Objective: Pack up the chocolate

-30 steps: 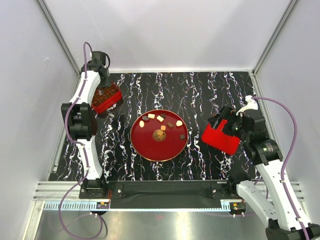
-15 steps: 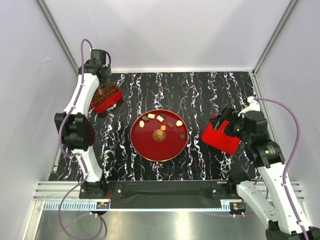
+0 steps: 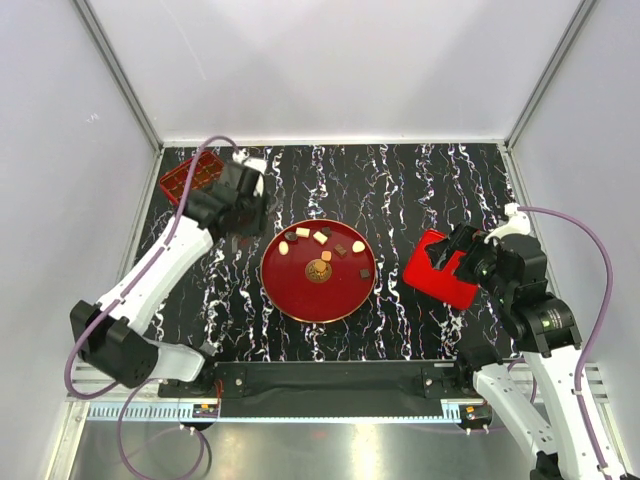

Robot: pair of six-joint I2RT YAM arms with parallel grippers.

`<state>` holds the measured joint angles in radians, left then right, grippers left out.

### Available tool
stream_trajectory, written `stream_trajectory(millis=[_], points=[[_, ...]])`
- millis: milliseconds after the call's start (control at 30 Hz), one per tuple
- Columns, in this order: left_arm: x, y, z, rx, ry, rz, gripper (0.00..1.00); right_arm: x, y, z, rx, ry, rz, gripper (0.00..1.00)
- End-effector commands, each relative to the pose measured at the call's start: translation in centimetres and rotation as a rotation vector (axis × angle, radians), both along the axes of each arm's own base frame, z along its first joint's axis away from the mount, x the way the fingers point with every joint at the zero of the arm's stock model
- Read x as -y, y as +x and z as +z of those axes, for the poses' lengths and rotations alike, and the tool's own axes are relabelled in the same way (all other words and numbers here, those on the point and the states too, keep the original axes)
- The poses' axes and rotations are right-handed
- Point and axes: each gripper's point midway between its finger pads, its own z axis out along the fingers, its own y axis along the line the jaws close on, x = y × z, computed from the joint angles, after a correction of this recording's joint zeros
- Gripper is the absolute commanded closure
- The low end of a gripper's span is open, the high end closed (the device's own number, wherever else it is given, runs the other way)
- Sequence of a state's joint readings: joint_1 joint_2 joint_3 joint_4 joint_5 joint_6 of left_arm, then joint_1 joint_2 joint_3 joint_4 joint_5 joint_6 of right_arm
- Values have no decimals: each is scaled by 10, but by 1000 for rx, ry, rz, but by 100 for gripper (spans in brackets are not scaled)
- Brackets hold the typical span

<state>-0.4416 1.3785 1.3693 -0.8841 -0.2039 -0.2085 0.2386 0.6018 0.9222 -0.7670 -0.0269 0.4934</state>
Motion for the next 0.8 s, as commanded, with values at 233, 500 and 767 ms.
stream_trajectory(millis=[233,500,767], points=[[37,-74,-26,-72,-40,-73,50,5,-2,13,27,-13,-15,0],[34,-85,-51,-108,25,-32,50,5,-6,14,27,-2,-18,0],[34,-88,-69,-129,44,-16,51,6,-10,14,30,-5,-18,0]])
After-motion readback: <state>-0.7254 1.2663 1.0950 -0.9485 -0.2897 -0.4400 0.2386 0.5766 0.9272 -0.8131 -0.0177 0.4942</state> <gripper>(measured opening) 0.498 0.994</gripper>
